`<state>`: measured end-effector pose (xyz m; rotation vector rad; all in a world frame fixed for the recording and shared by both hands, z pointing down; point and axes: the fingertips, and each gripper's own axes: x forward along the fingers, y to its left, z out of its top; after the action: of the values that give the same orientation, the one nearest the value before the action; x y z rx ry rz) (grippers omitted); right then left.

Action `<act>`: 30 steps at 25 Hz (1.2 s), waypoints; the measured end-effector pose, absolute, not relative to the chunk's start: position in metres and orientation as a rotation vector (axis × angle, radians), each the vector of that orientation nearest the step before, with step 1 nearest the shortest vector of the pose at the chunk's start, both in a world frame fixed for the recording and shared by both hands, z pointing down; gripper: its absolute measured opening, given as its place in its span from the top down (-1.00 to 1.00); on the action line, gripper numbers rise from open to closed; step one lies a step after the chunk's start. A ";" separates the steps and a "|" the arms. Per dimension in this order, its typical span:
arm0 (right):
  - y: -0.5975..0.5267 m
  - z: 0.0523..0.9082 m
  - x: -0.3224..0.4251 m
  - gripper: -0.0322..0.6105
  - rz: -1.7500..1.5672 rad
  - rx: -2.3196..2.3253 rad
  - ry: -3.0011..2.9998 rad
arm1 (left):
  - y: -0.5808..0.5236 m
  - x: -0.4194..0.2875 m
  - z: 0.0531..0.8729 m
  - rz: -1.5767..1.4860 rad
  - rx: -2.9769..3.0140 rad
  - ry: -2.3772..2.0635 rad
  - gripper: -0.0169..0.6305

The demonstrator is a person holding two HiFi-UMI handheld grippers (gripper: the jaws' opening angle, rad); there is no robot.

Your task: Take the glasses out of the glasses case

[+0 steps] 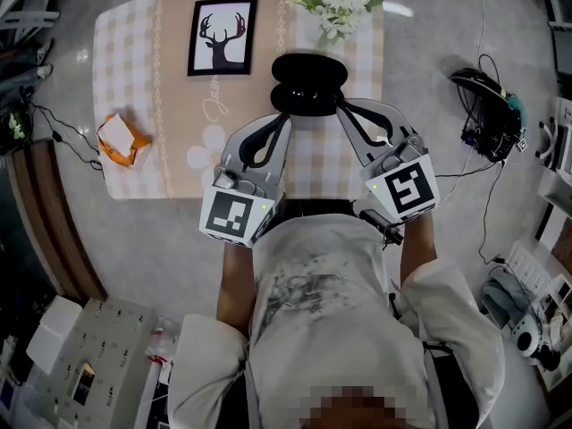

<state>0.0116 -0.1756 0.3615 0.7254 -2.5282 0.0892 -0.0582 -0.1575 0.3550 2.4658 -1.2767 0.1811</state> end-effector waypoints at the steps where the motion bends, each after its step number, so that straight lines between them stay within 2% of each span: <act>1: -0.178 0.365 0.011 0.84 0.089 0.723 -2.526 | -0.159 -0.058 0.358 0.185 2.462 -1.275 0.92; 30: -0.203 0.444 0.000 0.84 0.132 0.631 -2.450 | -0.178 -0.058 0.427 0.258 2.349 -1.266 0.92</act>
<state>-0.0001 -0.2032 0.4439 0.6309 -2.4504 0.1323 -0.0582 -0.1780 0.4268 2.3492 -1.2656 0.2576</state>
